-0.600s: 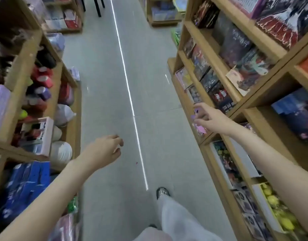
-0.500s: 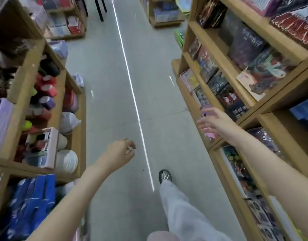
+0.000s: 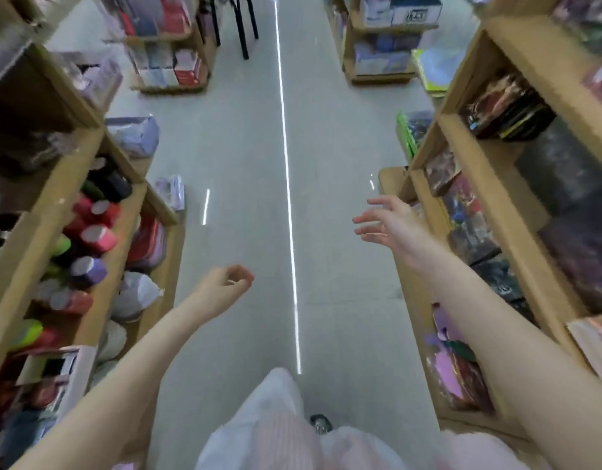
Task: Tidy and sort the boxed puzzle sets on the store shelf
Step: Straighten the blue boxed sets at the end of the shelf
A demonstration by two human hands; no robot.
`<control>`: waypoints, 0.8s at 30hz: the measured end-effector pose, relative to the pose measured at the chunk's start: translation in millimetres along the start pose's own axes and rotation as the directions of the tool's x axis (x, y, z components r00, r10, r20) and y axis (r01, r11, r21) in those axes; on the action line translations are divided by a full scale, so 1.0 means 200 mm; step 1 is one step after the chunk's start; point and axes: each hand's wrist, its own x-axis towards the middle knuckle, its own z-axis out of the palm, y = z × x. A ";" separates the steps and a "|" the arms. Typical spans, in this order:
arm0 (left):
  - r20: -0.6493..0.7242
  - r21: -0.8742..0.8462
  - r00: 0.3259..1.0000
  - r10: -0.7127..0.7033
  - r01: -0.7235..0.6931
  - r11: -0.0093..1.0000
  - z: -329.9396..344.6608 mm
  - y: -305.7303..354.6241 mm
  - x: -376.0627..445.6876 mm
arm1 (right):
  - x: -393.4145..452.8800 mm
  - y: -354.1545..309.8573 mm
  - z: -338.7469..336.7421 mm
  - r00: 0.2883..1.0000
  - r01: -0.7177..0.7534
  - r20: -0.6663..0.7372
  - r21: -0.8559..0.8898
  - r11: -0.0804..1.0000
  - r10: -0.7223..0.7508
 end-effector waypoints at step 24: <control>0.094 0.365 0.979 0.179 -0.202 0.909 -1.21 1.30 3.56 | 3.40 -1.66 -0.01 0.998 -0.002 -0.067 -0.017 1.000 0.001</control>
